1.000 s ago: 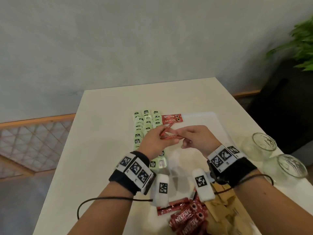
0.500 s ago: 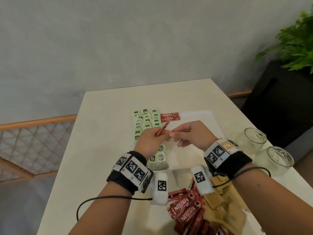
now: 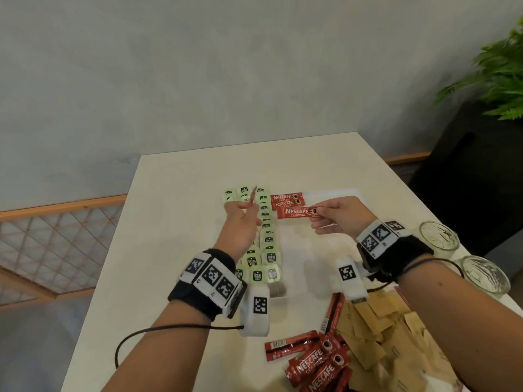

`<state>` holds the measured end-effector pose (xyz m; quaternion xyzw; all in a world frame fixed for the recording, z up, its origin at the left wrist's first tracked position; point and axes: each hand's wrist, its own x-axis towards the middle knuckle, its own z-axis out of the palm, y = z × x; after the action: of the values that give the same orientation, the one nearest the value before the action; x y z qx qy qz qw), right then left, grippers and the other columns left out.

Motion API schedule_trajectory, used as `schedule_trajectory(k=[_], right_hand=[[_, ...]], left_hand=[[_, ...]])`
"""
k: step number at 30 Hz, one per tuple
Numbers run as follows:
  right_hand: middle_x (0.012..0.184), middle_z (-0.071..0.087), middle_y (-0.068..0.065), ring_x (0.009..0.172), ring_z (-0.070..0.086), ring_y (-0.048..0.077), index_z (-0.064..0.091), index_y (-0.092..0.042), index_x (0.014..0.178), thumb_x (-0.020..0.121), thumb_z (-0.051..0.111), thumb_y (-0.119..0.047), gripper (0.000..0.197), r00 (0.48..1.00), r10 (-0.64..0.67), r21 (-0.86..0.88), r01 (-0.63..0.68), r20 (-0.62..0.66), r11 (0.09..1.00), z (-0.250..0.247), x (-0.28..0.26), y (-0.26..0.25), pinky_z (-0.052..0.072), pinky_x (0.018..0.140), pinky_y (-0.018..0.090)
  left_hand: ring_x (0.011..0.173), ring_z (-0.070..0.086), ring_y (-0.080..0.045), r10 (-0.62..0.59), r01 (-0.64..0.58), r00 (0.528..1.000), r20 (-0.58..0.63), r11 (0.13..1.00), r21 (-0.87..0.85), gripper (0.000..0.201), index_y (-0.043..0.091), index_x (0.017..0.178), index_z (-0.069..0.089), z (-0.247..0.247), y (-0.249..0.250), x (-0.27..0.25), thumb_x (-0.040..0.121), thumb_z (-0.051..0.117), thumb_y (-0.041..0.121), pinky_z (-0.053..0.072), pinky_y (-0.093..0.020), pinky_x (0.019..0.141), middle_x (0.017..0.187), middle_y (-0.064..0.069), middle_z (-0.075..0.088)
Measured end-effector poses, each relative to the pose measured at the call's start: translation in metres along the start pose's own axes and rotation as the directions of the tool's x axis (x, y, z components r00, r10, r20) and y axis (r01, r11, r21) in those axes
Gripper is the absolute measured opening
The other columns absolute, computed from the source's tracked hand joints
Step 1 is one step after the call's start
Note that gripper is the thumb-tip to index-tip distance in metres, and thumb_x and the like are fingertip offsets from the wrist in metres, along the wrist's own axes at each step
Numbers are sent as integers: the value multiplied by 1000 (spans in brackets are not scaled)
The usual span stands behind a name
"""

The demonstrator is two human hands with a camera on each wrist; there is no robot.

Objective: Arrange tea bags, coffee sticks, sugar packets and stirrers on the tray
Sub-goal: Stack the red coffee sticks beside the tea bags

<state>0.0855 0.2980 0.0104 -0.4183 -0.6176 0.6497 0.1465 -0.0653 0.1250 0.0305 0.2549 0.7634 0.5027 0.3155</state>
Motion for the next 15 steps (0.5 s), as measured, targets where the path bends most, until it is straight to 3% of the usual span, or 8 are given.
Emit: schedule_trajectory(k=[3, 6, 9, 10, 13, 15], right_hand=[[84, 66, 13, 64, 63, 20, 66, 0, 100, 94, 58, -4, 11, 992, 102, -154, -113, -81, 982, -12, 28, 12, 61, 59, 34], [81, 66, 13, 62, 61, 22, 68, -6, 97, 92, 63, -10, 8, 975, 138, -321, -188, -172, 928, -10, 49, 24, 59, 58, 33], [71, 62, 10, 55, 56, 19, 67, -7, 93, 92, 64, -11, 5, 959, 130, -357, -217, -251, 909, 0, 65, 26, 53, 50, 25], [74, 64, 10, 58, 58, 20, 67, -8, 95, 90, 66, -12, 6, 954, 120, -365, -219, -275, 905, 3, 72, 26, 54, 54, 27], [97, 68, 13, 87, 67, 27, 62, -12, 99, 85, 73, -18, 19, 952, 89, -437, -216, -294, 873, 9, 87, 26, 57, 84, 37], [105, 69, 14, 98, 67, 29, 61, -13, 103, 84, 74, -20, 25, 954, 82, -456, -213, -290, 864, 12, 94, 25, 54, 92, 40]], left_hand=[[60, 43, -9, 5, -6, 999, -47, 1000, -18, 22, 12, 118, 42, -11, 2, 12, 103, 36, 28, 36, -28, 60, 90, 0, 64], [51, 36, -12, 0, -8, 995, -95, 996, -84, 18, 14, 110, 49, -15, 1, 20, 101, 38, 25, 32, -27, 49, 82, 2, 66], [49, 37, -11, -20, 7, 997, -80, 988, -152, 18, 18, 100, 53, -16, 0, 23, 103, 39, 28, 29, -25, 44, 81, -1, 67], [51, 40, -12, -19, 9, 997, -71, 990, -141, 21, 19, 98, 55, -16, -1, 23, 104, 39, 30, 30, -24, 44, 81, -1, 69], [51, 51, -14, -33, 29, 998, -52, 996, -88, 26, 19, 101, 60, -19, -6, 25, 103, 39, 34, 34, -24, 45, 82, -3, 73], [48, 53, -15, -52, 49, 998, -36, 995, -81, 27, 18, 103, 60, -20, -10, 27, 104, 40, 35, 35, -24, 45, 82, -4, 74]])
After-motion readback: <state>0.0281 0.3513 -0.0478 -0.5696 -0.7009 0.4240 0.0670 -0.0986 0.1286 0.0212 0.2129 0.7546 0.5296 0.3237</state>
